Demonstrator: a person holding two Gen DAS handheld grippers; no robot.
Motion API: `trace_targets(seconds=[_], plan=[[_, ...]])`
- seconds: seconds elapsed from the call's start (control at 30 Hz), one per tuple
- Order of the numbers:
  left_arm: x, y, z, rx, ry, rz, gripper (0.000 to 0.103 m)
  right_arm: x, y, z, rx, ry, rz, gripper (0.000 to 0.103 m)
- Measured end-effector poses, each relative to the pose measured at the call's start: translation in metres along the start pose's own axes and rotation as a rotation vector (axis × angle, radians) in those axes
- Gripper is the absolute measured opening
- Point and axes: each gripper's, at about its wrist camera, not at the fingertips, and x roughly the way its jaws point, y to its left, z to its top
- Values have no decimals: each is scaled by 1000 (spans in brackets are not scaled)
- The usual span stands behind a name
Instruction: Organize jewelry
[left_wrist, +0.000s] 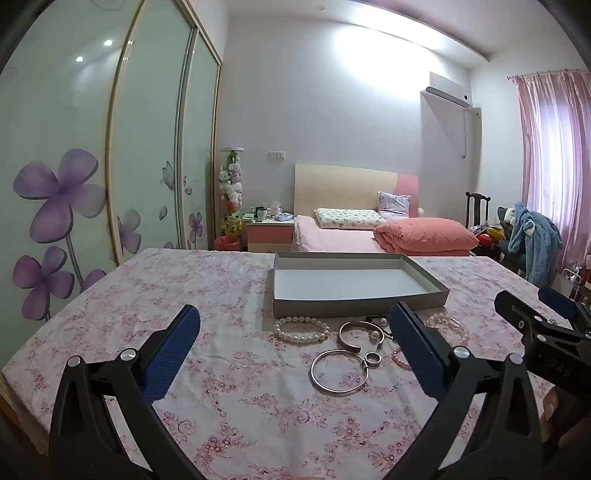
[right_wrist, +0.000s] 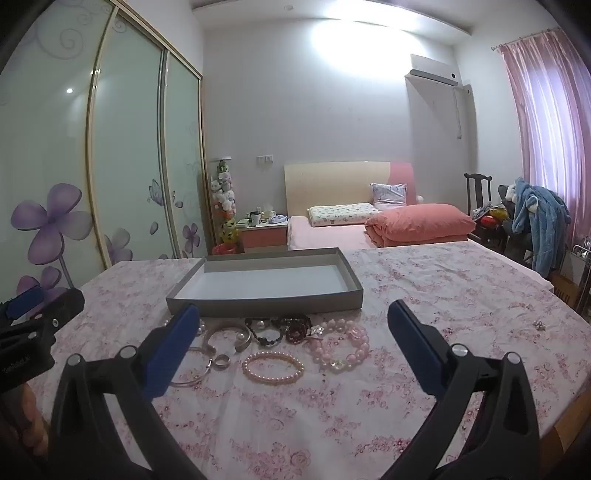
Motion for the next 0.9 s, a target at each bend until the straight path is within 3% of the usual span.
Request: trace_targets(seconds=[0.9], plan=[[-1, -2, -1, -8, 6, 0, 101, 1, -2, -1, 5, 4, 1, 99]])
